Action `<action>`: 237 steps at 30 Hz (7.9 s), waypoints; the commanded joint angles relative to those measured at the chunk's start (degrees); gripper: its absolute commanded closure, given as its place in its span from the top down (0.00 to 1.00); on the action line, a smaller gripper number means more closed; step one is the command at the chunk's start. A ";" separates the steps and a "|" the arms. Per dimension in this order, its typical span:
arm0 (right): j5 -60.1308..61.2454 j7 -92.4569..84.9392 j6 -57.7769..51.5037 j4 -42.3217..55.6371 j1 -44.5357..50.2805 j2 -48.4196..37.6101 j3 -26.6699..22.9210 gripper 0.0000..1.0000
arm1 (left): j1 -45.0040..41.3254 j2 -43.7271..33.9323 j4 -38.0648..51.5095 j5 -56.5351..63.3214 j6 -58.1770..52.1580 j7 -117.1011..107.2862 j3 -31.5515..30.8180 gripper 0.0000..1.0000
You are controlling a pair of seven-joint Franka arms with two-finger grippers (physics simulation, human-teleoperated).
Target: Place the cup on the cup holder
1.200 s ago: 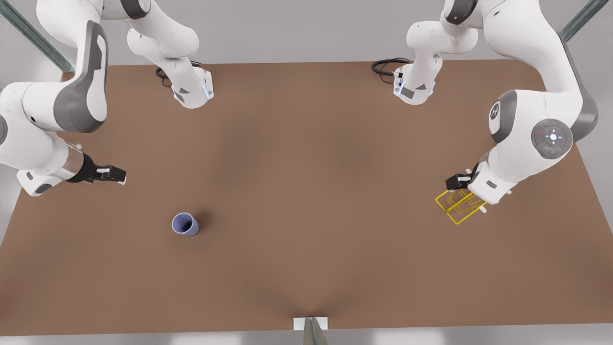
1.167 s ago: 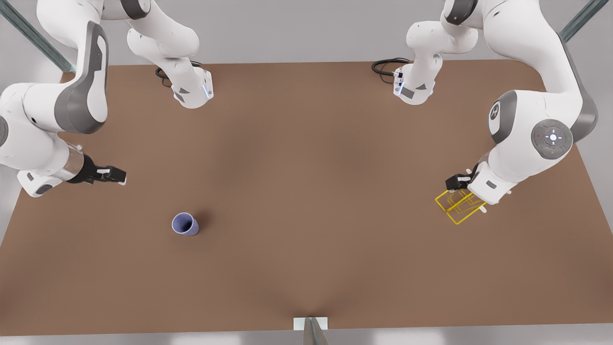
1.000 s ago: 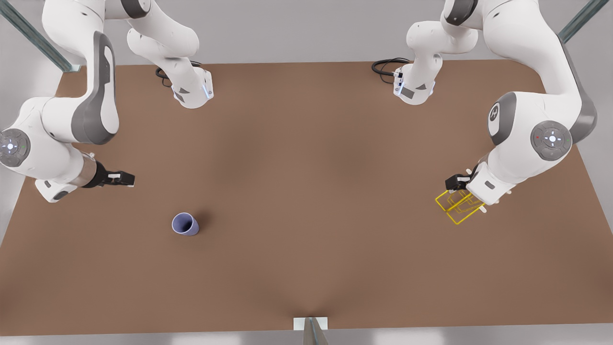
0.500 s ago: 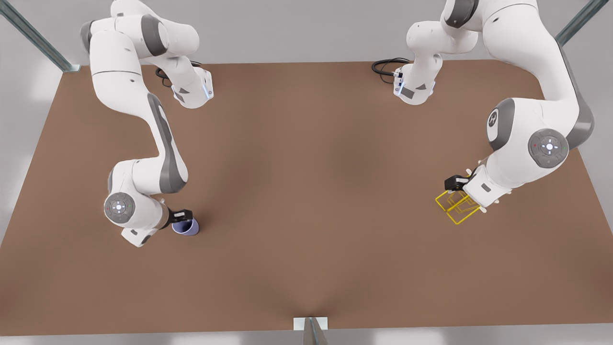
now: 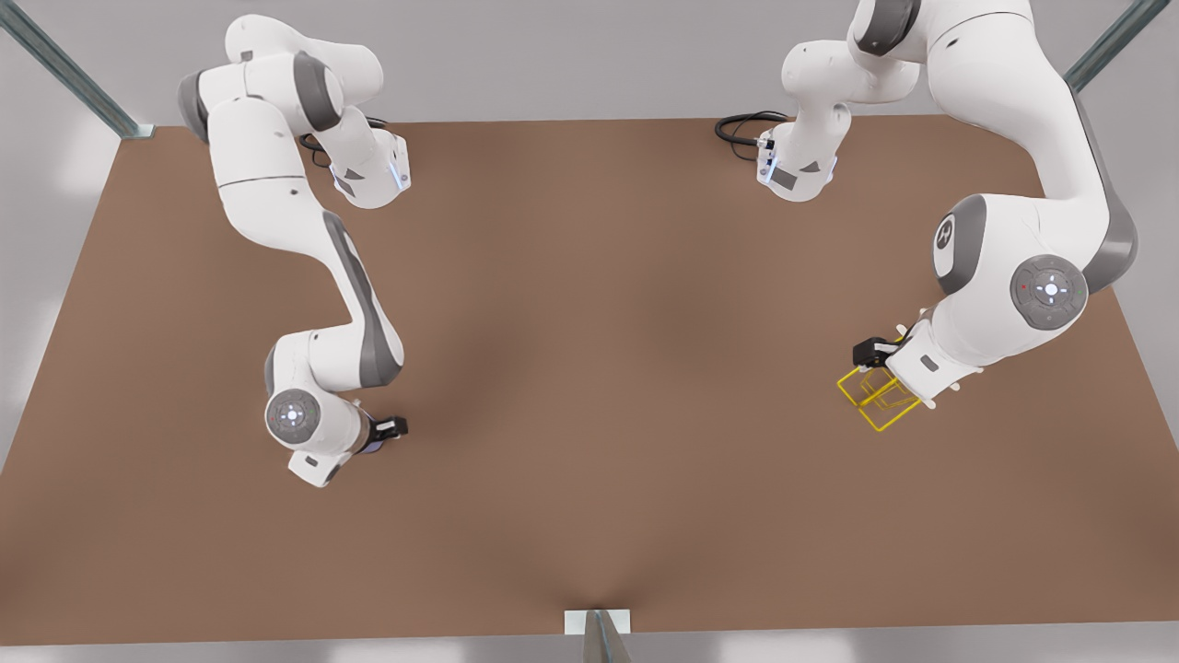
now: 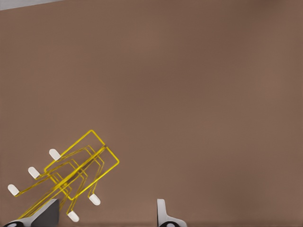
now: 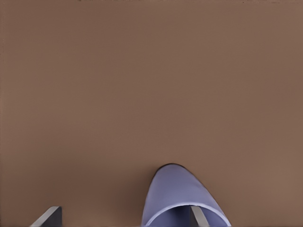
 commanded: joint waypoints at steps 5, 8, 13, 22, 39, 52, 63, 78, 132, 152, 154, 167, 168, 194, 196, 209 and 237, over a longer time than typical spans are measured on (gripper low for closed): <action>-0.10 -1.20 3.22 -0.40 0.12 0.83 -0.01 1.00 | 0.01 -0.07 0.02 0.04 -0.11 1.54 0.24 1.00; -0.01 -1.20 3.22 -0.92 0.20 1.10 -0.01 1.00 | 0.01 -0.16 0.02 0.04 -0.55 1.54 0.24 1.00; 0.34 -1.20 3.31 -2.86 0.91 0.39 -0.01 1.00 | -0.08 -0.16 0.02 0.04 -0.55 1.28 0.24 1.00; 0.08 -2.95 2.95 -5.22 0.82 -2.68 -0.45 1.00 | -0.08 -0.16 0.02 -0.04 -0.99 1.10 0.16 1.00; -3.00 -5.14 9.55 -12.97 0.91 -2.86 -1.06 0.21 | -0.08 -0.07 0.02 0.04 -1.08 1.54 0.16 1.00; 19.59 -4.19 10.42 -7.52 5.48 -6.38 2.36 0.21 | -0.61 -0.16 0.02 0.22 -1.78 0.49 0.16 1.00; 55.10 -4.18 22.19 33.35 13.04 24.56 15.72 0.21 | -0.70 0.54 0.02 0.66 -1.78 0.66 0.07 1.00; 62.04 -5.85 33.45 36.34 21.12 33.96 26.27 0.21 | -1.75 0.98 0.02 0.66 -1.87 -0.74 -0.11 1.00; 2.80 -4.45 -26.23 10.85 -6.83 -21.58 -7.04 1.00 | -12.74 8.37 -23.98 0.22 43.83 99.80 -4.68 1.00; 3.24 -4.36 -27.02 13.49 -6.83 -21.67 -9.50 1.00 | -12.56 6.17 -29.95 -6.46 36.89 94.53 -1.87 1.00; 3.16 -4.36 -27.02 13.49 -6.83 -21.58 -9.50 1.00 | -12.56 5.29 -33.82 -6.64 40.67 91.46 -1.87 1.00; 2.89 -4.36 -27.10 13.49 -6.74 -21.67 -9.41 1.00 | -14.05 5.55 -37.07 -6.64 44.27 73.00 -2.13 1.00; 2.89 -4.36 -27.10 13.49 -6.65 -21.58 -9.41 1.00 | -14.05 5.55 -37.16 -6.72 44.53 72.12 -2.48 1.00; 3.24 -4.27 -26.66 13.49 -6.48 -21.14 -9.41 1.00 | -20.12 9.60 -38.74 -6.99 53.32 66.32 -2.66 1.00; 3.24 -4.27 -26.66 13.49 -6.56 -21.14 -9.41 1.00 | -20.12 9.95 -38.74 -6.99 53.59 66.23 -2.66 1.00; 3.24 -4.27 -26.58 13.58 -6.56 -21.14 -9.41 1.00 | -20.03 11.79 -38.92 -6.99 53.68 65.70 -2.57 1.00; 3.24 -4.36 -26.58 13.49 -6.48 -21.14 -9.41 1.00 | -20.03 1.69 -26.62 -5.14 36.27 61.40 9.12 0.78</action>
